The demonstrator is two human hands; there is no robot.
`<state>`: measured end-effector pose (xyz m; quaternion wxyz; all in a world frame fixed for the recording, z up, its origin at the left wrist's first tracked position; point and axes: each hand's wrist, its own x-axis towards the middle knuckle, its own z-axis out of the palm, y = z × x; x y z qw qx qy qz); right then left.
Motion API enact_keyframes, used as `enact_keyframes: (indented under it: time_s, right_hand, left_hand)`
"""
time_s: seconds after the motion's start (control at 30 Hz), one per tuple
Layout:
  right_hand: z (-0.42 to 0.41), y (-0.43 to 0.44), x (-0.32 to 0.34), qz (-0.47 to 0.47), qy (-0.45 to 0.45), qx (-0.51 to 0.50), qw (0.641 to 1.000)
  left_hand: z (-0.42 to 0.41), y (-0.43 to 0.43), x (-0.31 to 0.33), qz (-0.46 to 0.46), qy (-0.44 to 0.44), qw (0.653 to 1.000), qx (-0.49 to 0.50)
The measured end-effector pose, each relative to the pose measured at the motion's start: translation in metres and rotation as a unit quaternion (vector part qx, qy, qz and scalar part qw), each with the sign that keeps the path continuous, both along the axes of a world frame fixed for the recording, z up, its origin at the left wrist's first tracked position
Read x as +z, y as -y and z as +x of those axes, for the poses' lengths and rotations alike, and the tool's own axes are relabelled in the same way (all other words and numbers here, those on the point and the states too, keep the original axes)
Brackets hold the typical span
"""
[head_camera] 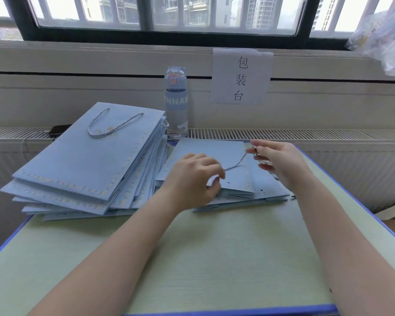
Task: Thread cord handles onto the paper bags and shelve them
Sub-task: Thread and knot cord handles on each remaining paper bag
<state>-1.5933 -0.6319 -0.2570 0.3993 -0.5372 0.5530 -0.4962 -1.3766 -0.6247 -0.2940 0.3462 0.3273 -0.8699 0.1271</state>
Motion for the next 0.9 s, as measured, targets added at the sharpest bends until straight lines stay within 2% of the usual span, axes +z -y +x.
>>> enact_keyframes:
  time_s: [0.07, 0.13, 0.4, 0.53, 0.7, 0.9]
  right_hand:
    - [0.001, -0.002, 0.0, -0.006, -0.03, 0.026, 0.999]
    - [0.003, -0.004, -0.001, -0.009, -0.051, 0.058, 0.997]
    - [0.022, -0.006, -0.008, -0.003, -0.056, 0.138, 0.989]
    - [0.025, -0.006, -0.013, -0.038, -0.198, 0.121, 0.972]
    - [0.025, -0.004, -0.016, -0.047, -0.287, 0.113, 0.95]
    - [0.026, -0.005, -0.016, -0.06, -0.309, 0.134, 0.94]
  left_hand:
    - [-0.003, 0.004, -0.008, 0.058, 0.046, 0.997, -0.013]
    - [0.0, 0.009, -0.014, 0.092, 0.055, 0.994, -0.022]
    - [0.006, 0.013, -0.013, 0.136, 0.013, 0.99, -0.021]
    - [0.007, 0.014, -0.015, 0.169, 0.012, 0.985, -0.022]
    - [0.007, 0.013, -0.016, 0.173, -0.006, 0.984, -0.034]
    - [0.008, 0.016, -0.016, 0.135, -0.017, 0.99, -0.043]
